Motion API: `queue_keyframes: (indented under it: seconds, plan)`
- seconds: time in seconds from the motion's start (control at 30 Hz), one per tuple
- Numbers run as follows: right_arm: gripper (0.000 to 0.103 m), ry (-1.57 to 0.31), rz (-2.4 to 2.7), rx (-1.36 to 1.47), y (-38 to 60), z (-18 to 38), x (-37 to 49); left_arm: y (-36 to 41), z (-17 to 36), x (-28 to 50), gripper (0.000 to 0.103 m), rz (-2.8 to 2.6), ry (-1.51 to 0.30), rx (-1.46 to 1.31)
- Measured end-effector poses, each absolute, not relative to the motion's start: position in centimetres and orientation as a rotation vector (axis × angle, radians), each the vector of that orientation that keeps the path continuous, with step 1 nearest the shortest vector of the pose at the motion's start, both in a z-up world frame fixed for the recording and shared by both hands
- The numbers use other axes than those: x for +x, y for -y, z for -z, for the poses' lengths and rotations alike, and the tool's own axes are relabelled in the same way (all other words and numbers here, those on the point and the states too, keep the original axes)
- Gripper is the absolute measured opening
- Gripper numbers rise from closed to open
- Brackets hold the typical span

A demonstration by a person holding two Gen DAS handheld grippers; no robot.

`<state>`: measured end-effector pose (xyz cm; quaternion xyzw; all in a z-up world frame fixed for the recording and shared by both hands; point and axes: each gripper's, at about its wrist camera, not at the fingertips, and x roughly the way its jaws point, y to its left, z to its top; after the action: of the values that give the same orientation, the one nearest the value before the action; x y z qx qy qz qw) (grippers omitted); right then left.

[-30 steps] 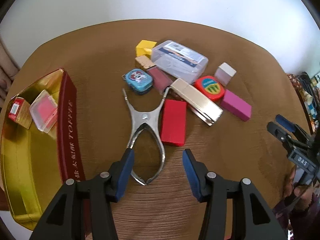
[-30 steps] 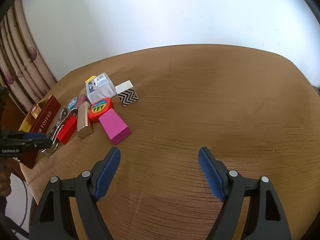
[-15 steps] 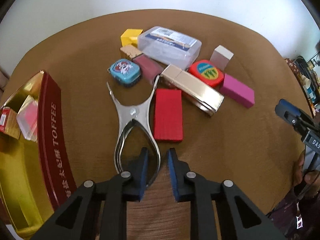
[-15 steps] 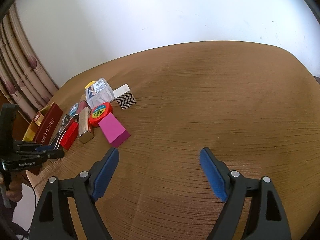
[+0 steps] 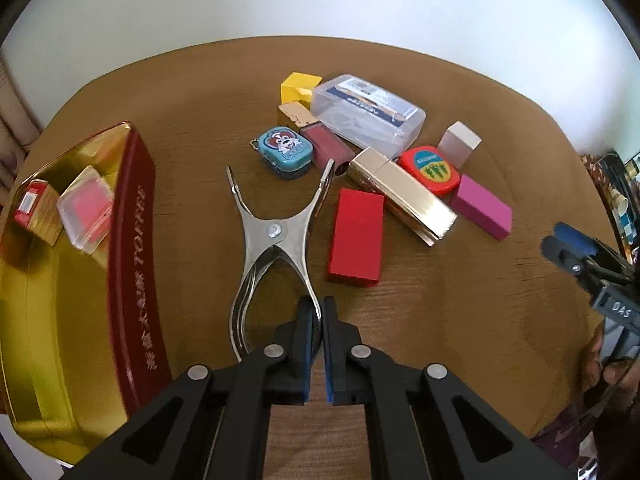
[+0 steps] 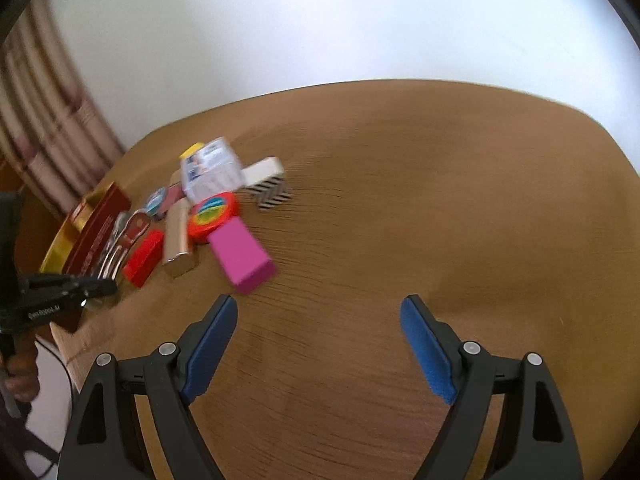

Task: Organize rigid objects
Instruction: 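Grasp the silver nail clipper with the left gripper while the right grasps the pink block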

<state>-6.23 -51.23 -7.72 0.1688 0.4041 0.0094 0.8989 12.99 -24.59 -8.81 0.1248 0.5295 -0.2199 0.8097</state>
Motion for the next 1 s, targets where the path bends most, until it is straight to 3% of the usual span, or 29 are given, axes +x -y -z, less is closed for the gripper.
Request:
queue_keyframes:
  seconds: [0.57,0.73,1.0]
  plan:
    - [0.062,-0.967,-0.189,0.091,47.1,8.2,1.1,23.5,4.0,10.3,0.004,0.510,-1.083,0.207]
    - [0.028,-0.988,-0.156,0.015,46.2,8.1,1.5,22.0,2.3,9.6,0.004,0.485,-1.063,0.188]
    - [0.027,-0.981,-0.126,0.025,46.4,7.9,1.0,14.8,-1.0,11.0,0.004,0.324,-1.051,0.152]
